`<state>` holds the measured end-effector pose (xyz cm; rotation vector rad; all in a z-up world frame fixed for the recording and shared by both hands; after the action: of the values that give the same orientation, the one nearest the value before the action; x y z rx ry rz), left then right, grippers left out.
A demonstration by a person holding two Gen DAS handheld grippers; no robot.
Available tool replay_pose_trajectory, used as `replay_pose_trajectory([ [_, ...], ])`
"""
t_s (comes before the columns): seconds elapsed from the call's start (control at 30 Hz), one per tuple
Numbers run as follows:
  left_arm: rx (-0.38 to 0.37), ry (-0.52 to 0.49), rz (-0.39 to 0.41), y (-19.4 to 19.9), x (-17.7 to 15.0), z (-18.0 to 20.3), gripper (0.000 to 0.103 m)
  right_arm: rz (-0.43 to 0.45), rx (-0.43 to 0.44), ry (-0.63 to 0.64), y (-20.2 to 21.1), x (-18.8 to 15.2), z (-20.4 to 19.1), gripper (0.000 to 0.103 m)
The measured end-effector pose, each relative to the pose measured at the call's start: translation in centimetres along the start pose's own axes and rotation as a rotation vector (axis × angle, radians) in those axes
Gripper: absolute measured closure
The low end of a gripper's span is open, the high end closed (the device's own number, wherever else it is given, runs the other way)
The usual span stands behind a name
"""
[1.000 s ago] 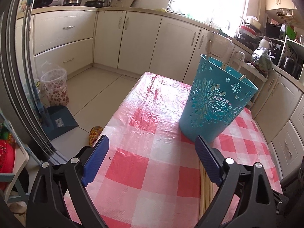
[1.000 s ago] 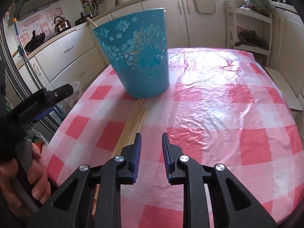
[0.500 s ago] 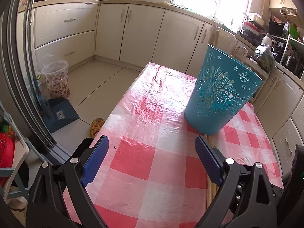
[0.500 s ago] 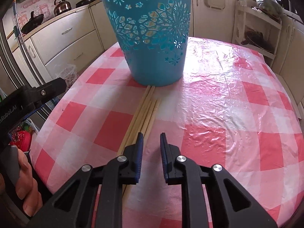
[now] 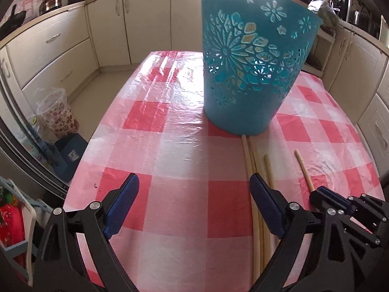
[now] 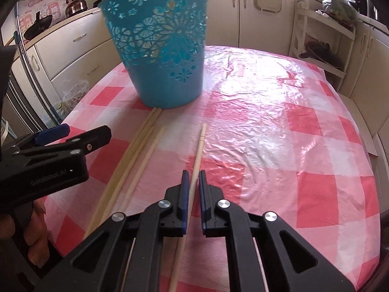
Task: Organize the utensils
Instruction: 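Grasp another wooden stick with the left gripper while the right gripper closes on one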
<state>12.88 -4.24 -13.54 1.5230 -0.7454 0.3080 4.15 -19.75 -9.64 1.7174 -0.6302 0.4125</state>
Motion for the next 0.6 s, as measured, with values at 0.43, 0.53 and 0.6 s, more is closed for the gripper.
replay_pose_trajectory([
  [0.43,0.07,-0.054,-0.107,-2.4,0.5,1.7,0.015,-0.003,0.086,-0.052,0.2,0.4,1.2,0.097],
  [0.53,0.07,-0.033,-0.101,-2.2,0.3,1.5,0.022,-0.004,0.098,-0.068,0.2,0.4,1.4,0.097],
  [0.6,0.071,-0.026,-0.097,-2.1,0.4,1.5,0.029,-0.005,0.105,-0.081,0.3,0.4,1.5,0.097],
])
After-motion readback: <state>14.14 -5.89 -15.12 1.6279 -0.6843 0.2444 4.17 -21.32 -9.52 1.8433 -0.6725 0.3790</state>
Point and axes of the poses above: each gripper's, at about its wrist camera, not at the fingertips, and y roughly against the way its jaws point, z to its right, x to its top, the point moved 10 cm from there along -y, roughly the way its jaws point, and after that the axes turned 13 degrees about -y, right-handed, at the moved point
